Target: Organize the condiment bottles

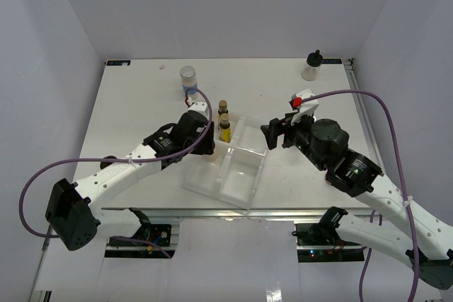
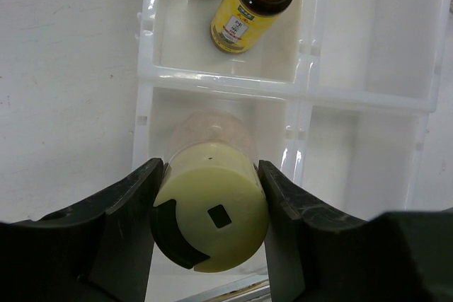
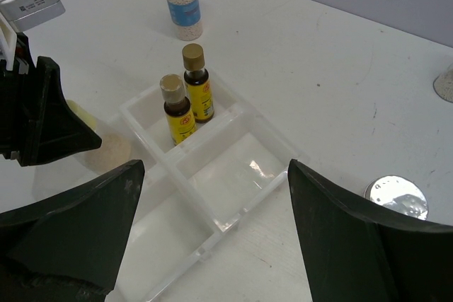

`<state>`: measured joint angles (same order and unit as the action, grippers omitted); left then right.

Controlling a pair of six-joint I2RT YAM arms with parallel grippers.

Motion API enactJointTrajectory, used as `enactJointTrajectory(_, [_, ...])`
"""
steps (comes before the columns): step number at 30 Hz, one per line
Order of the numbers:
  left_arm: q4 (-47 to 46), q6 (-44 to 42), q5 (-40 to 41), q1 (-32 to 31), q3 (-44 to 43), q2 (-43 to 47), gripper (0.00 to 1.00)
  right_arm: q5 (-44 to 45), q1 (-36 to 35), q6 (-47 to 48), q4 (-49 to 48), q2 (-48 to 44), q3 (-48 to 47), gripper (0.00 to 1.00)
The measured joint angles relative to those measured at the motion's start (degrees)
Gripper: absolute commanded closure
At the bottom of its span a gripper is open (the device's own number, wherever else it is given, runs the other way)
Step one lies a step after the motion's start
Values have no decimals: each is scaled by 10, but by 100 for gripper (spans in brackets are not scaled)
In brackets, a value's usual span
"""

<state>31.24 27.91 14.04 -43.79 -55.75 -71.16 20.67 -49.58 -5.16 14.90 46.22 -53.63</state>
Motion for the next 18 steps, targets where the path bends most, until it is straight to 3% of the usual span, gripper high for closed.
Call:
enactJointTrajectory(6, [-25,7,17,-8,2,-47,98,0,0,2,0,-3,0,11])
enactJointTrajectory(9, [-31,12,27,-13,5,-71,87,0,0,2,0,-12,0,11])
enactJointTrajectory(12, [-33,17,39,-17,12,-81,67,2,0,3,0,-22,0,11])
enactJointTrajectory(18, [-40,23,59,-28,13,-89,59,2,0,7,0,-29,1,11])
